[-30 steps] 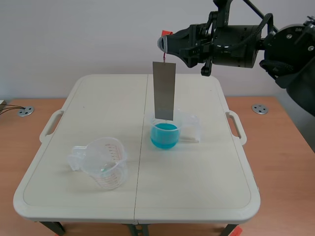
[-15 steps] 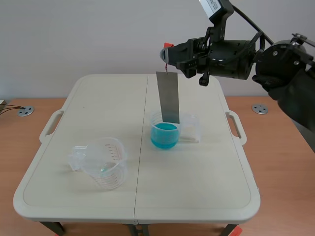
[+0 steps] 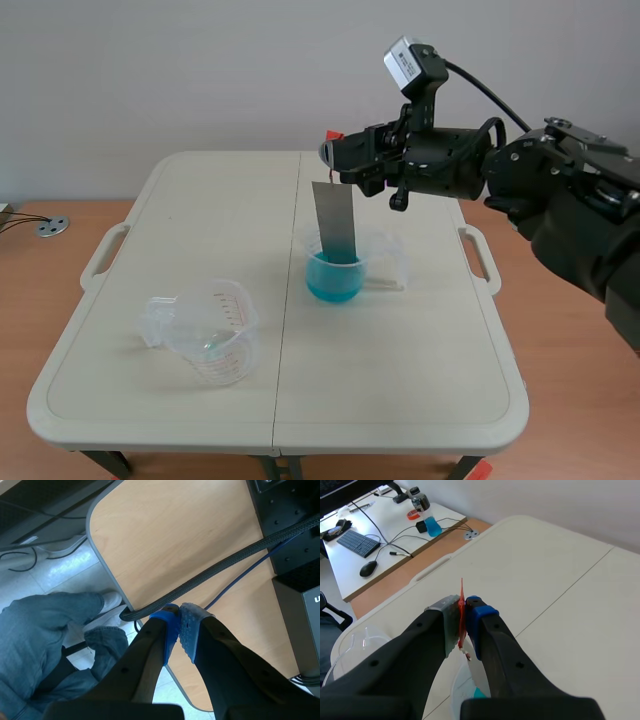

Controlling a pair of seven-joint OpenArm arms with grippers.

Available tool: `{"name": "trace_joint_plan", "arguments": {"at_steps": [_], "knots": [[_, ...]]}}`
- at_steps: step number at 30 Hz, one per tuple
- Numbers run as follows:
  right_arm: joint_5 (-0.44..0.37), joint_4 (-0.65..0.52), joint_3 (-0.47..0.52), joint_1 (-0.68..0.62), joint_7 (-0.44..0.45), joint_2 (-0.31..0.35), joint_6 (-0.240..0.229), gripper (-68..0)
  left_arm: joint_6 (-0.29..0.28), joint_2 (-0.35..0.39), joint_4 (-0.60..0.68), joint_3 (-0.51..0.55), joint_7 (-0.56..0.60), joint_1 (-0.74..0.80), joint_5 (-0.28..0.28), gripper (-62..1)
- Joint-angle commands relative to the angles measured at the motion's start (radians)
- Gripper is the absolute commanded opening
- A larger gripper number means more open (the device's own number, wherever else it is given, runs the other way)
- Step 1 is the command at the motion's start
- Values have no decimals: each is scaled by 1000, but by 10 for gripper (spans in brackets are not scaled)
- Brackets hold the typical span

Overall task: Hold the metal plate by the orange handle, dip it into the blue solution, take it out and point at it, then put the plate back in the beaker on the left.
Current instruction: 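Lower the plate into the blue solution, then hold the plate still in the solution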

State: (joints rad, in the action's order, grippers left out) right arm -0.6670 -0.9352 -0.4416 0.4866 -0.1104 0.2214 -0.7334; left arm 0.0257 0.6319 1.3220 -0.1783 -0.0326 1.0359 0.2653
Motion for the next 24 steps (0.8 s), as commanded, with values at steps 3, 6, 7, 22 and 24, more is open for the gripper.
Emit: {"name": "trace_joint_plan", "arguments": {"at_steps": [3,6,7,22,24], "knots": [[31,36,2,23,47,-14,-12,-663,2,0,12,-1,6,8,0,-594],[64,73,2,23,72,-17,-12,-662,2,0,12,-1,6,8,0,-594],[69,82,2,23,77,-17,-12,-662,2,0,12,-1,6,8,0,-594],[122,106,2,23,95,-17,-12,-662,2,0,12,-1,6,8,0,-594],[122,106,2,23,95,-17,-12,-662,2,0,12,-1,6,8,0,-594]]}}
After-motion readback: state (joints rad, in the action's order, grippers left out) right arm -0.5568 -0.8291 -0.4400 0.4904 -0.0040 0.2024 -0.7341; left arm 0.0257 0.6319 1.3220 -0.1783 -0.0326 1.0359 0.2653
